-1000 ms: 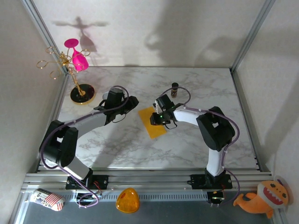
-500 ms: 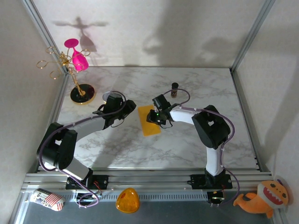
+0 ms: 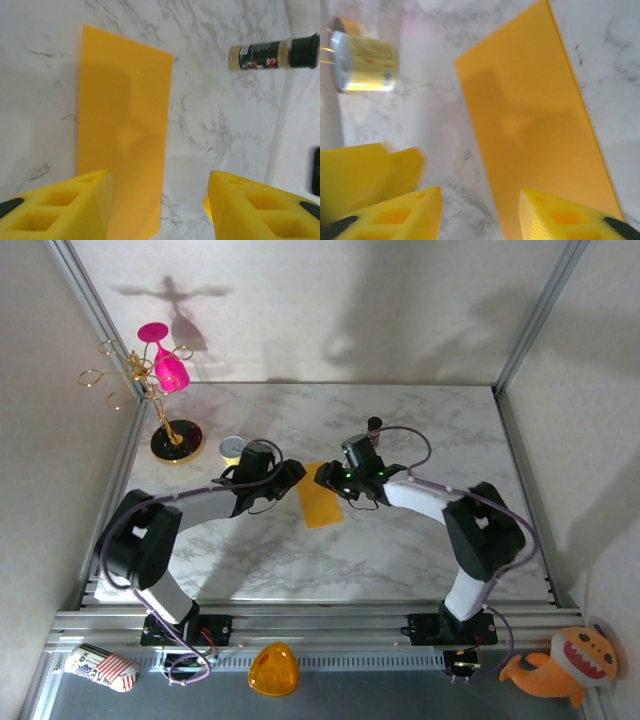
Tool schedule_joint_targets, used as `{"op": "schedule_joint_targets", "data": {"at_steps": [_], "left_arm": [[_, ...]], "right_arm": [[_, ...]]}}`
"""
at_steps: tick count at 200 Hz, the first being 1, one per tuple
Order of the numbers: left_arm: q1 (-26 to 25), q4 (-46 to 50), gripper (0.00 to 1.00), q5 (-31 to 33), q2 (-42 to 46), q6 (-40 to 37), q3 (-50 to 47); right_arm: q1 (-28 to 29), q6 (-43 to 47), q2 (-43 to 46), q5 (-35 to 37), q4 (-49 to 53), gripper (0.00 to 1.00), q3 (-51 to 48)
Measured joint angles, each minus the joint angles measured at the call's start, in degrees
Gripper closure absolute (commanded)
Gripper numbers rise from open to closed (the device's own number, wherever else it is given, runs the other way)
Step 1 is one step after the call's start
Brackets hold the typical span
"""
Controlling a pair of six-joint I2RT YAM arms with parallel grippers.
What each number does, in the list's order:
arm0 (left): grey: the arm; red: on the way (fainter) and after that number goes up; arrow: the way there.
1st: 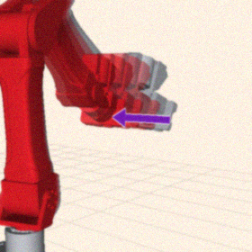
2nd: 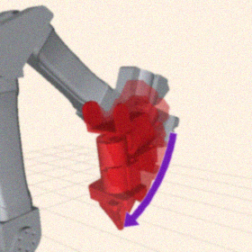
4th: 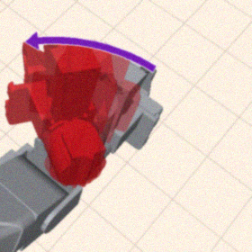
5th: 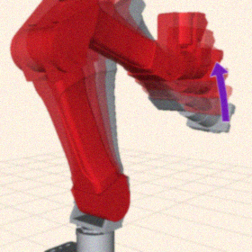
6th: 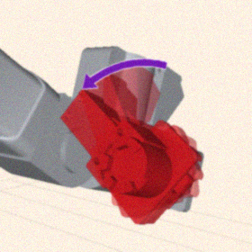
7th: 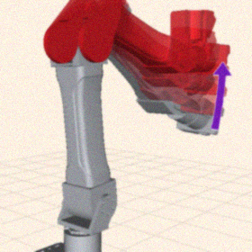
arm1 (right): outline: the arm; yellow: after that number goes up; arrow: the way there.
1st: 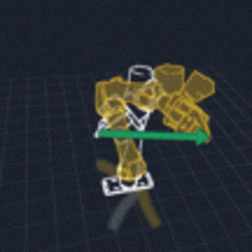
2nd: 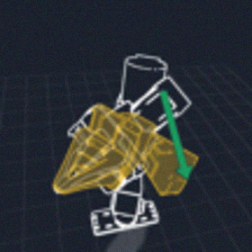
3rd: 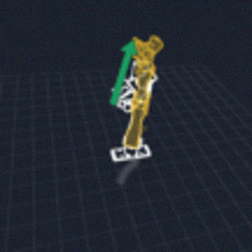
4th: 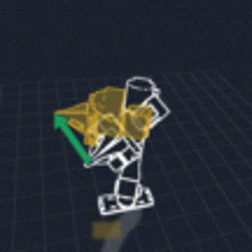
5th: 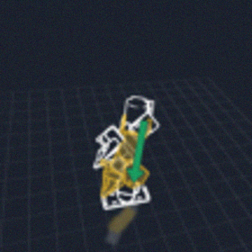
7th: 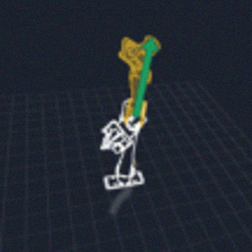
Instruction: Fold a paper plane with a square sheet of paper (pick it up from the middle)
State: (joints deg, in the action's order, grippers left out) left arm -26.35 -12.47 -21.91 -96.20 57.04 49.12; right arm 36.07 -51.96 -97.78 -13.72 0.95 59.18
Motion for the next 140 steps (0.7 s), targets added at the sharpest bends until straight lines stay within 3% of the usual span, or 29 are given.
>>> {"op": "schedule_joint_targets", "data": {"at_steps": [18, 89, 140], "left_arm": [[-1.14, -0.09, 0.56, -0.76, -3.37, 0.02, 2.05], [-2.51, 0.33, 0.69, -0.59, -11.52, 0.37, 6.01], [-2.71, 2.91, 0.74, 0.92, -12.39, -1.84, 6.29]], "right_arm": [[-1.97, 0.55, 3.37, -0.24, -0.35, 0.49, -2.73], [-5.20, 8.20, 3.39, -4.15, 5.05, 0.49, -6.84], [-5.25, 11.37, 2.14, -5.66, 7.58, 0.54, -6.97]]}}
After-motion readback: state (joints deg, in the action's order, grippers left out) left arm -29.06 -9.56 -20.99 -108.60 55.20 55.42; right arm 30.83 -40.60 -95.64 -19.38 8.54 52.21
